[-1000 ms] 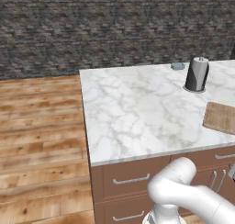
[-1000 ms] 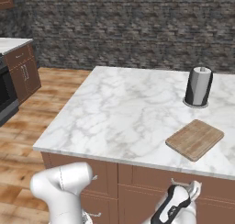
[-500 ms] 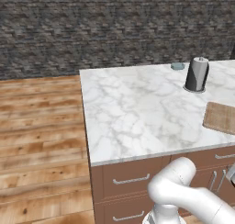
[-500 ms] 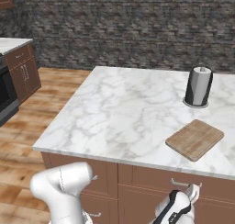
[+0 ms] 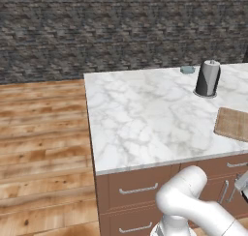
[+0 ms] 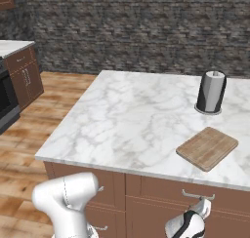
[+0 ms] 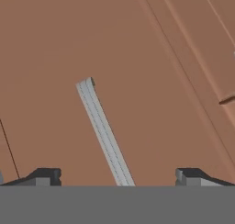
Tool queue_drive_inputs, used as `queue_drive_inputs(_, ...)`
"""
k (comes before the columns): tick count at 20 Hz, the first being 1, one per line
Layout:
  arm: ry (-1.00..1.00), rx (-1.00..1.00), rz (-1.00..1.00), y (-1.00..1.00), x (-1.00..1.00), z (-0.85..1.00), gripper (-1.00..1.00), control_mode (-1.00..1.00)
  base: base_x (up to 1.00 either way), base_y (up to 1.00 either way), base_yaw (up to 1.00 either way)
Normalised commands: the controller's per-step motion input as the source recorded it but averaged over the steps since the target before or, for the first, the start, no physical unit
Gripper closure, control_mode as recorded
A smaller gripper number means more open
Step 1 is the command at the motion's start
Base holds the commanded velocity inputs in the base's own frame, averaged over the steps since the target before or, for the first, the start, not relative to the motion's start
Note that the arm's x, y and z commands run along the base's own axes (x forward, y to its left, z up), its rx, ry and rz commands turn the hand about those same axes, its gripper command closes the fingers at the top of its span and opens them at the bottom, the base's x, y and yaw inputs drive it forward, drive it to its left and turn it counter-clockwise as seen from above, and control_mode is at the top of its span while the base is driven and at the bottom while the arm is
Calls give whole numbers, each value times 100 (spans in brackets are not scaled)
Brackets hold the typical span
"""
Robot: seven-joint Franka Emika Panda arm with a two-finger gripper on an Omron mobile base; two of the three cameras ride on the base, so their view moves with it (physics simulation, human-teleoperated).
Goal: Open the drawer on the right and place the cutting tools on the cutting board.
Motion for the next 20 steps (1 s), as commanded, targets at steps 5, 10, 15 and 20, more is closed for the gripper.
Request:
queue_drive_inputs(5,-1,0,0,-2,6,0,-100,-100,0,0,0)
queue_drive_inputs(10,0,0,0,-7,11,0,-100,-100,0,0,0)
queue_drive_inputs(15,0,0,0,-7,12,0,-100,-100,0,0,0)
queue_drive_inputs(20,0,0,0,-1,9,-1,-100,-100,0,0,0)
